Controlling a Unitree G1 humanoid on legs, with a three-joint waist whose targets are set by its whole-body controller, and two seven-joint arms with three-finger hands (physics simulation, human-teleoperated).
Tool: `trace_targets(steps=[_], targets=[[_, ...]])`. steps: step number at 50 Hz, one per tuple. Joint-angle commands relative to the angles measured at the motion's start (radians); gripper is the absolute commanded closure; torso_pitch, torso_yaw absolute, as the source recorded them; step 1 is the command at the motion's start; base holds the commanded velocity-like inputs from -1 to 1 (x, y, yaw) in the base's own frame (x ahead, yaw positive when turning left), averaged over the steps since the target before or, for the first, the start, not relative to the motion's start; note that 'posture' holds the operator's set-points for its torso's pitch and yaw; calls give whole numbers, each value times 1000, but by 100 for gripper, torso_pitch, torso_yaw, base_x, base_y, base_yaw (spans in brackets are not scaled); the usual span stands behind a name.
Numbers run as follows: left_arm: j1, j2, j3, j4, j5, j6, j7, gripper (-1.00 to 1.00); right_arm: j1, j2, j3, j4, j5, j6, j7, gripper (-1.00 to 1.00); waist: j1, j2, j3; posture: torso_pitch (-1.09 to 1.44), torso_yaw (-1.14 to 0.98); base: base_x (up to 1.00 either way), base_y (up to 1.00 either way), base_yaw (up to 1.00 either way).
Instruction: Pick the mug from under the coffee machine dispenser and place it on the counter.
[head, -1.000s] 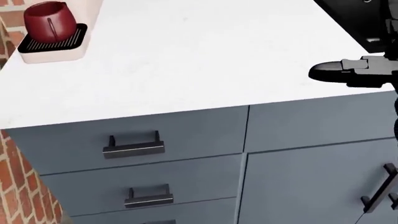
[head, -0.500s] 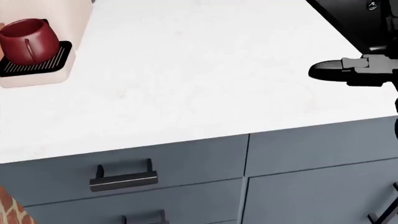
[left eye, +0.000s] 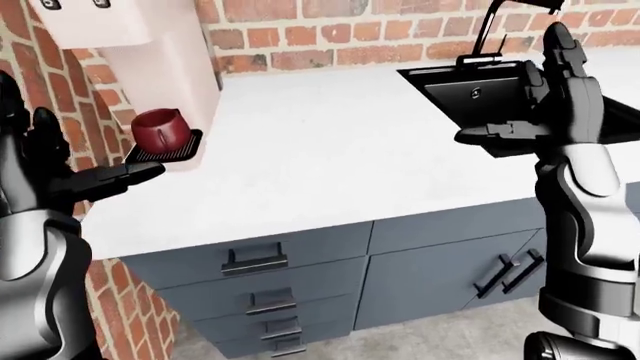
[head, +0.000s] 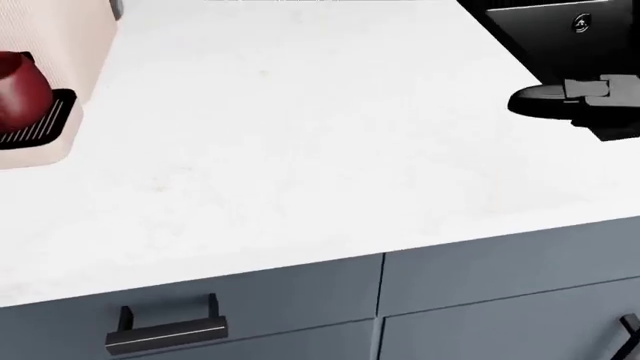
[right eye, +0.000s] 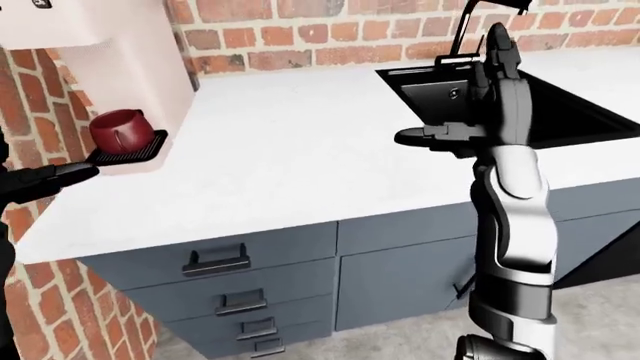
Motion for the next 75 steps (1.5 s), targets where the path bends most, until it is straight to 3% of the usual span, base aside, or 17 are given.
trace_targets(steps=[1, 4, 9, 15, 18, 21, 30, 33, 34, 44, 51, 59, 62, 66, 67, 68, 75], targets=[[-22, 12, -1, -27, -1, -19, -1, -100, -24, -16, -12, -21, 0, -20, -2, -100, -4, 10, -11, 0, 0, 15, 0, 0], [-22, 12, -2, -29, -1, -17, 0, -100, -24, -15, -11, -22, 1, -19, -2, -100, 2, -31, -9, 0, 0, 16, 1, 0], [-24, 12, -3, -40, -3, -6, 3, -100, -22, -15, -11, -21, 0, -23, -1, -100, -2, -49, -1, 0, 0, 19, 0, 0], [-23, 12, -2, -45, -3, -1, 4, -100, -19, -15, -11, -24, -2, -24, 0, -100, -13, 3, 17, 0, 0, 23, 1, 0], [-20, 11, 0, -34, 0, -13, 1, -100, -21, -15, -12, -23, -1, -22, -1, -100, -22, 77, -5, 0, 0, 24, 1, 0], [-21, 11, -1, -36, -1, -11, 1, -100, -19, -14, -11, -22, -2, -25, 0, -100, -13, 76, 6, 0, 0, 24, 1, 0], [-19, 10, 0, -29, 0, -19, -1, -100, -19, -14, -11, -20, -6, -28, -1, -100, 7, -4, 2, 0, 0, 24, 0, 0], [-20, 12, 0, -28, 0, -20, -1, -100, -30, -19, -3, 12, -45, -54, -21, -100, 15, -72, 7, 0, 0, 16, 1, 0], [-20, 12, 0, -27, 0, -20, -1, -100, -34, -18, -4, 21, -46, -58, -19, -100, 27, -62, -15, 0, 0, 0, 0, 0], [-22, 15, 2, -28, -3, -17, 1, -100, -55, -15, 10, 52, -90, -62, -50, -100, 0, -8, -15, 0, 0, 0, 0, 0], [-26, 17, 0, -29, -4, -12, 3, -100, -39, -29, 10, 36, -102, -93, -25, -100, 27, -5, -28, 0, 0, 0, 0, 14], [-22, 17, 2, -43, -6, -1, 4, -100, -31, -20, 0, 16, -109, -79, -11, -100, 29, 14, 1, 0, 0, 0, 0, 100], [-23, 17, 3, -42, -4, -3, 3, -100, -31, -20, 2, 10, -115, -79, -7, -100, 47, -8, -2, 0, 0, 0, 0, 100], [-19, 13, 1, -37, -2, -10, 0, -100, -47, -16, -8, 28, -116, -69, -43, -100, 41, -105, 9, 0, 0, 0, 0, 100], [-19, 13, 2, -36, -2, -11, -1, -100, -47, -19, -5, 37, -117, -74, -44, -100, 3, -94, 1, 0, 0, 0, 0, 17], [-19, 13, 2, -35, -2, -12, -1, -100, -46, -19, -3, 45, -113, -51, -43, -100, 3, -76, 27, 0, 0, 0, 0, 0], [-18, 12, -1, -31, 0, -17, -3, -100, -49, -25, 4, 53, -129, -69, -45, -100, -8, -12, 25, 0, 0, 0, 0, 0]])
